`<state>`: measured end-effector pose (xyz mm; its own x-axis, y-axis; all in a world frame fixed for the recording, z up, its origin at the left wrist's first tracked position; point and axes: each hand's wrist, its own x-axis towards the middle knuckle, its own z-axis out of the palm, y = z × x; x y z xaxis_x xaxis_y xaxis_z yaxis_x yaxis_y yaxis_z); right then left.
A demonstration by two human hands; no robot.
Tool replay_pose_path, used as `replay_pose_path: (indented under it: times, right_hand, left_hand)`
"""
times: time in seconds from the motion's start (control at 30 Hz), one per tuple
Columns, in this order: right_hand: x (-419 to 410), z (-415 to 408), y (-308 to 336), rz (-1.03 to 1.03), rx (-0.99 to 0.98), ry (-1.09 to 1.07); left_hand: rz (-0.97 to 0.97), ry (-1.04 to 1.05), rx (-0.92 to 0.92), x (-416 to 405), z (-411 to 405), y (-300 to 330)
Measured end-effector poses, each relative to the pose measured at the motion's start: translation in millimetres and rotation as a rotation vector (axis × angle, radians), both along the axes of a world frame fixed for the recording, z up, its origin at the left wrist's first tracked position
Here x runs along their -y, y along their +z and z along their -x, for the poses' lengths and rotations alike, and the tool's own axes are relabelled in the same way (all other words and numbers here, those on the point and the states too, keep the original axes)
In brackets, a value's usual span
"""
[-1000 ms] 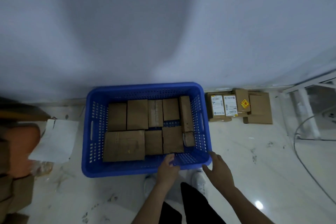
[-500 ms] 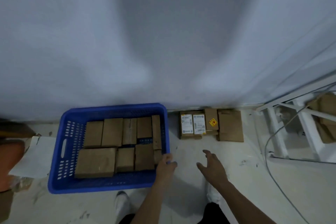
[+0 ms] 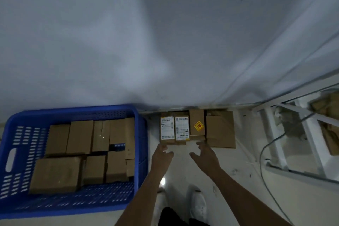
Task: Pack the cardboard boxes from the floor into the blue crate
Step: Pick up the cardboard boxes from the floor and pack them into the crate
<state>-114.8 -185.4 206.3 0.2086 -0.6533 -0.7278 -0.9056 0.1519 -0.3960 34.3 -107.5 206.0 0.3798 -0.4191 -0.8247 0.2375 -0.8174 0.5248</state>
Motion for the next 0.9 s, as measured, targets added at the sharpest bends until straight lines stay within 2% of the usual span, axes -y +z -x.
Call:
replay_pose_path:
  times: [0.27, 0.37, 0.53, 0.63, 0.73, 0.9]
  right_hand:
    - [14.6, -41.1, -137.2, 0.121, 0.02, 0.18]
    - [20.8, -50.8, -175.6, 0.156, -0.066, 0.064]
    - [18.4, -46.1, -233.1, 0.076, -0.106, -0.345]
    - [12.8, -42.6, -252.3, 0.058, -0.093, -0.375]
    - [11.2, -40.0, -257.4, 0.059, -0.079, -0.388]
    - [19.6, -32.3, -244.1, 0.047, 0.068, -0.539]
  left_hand:
    - [0.085, 0.057, 0.122, 34.0, -16.8, -109.2]
    - [0.057, 0.018, 0.141, 39.1, -29.2, -151.5]
    - [0.004, -0.011, 0.099, 37.8, -37.0, -212.1]
    - [0.018, -0.016, 0.049, 33.4, -35.6, -234.1]
    - [0.009, -0.004, 0.075, 30.3, -33.8, -241.0]
    - [-0.033, 0.006, 0.069, 29.8, -37.0, -236.3]
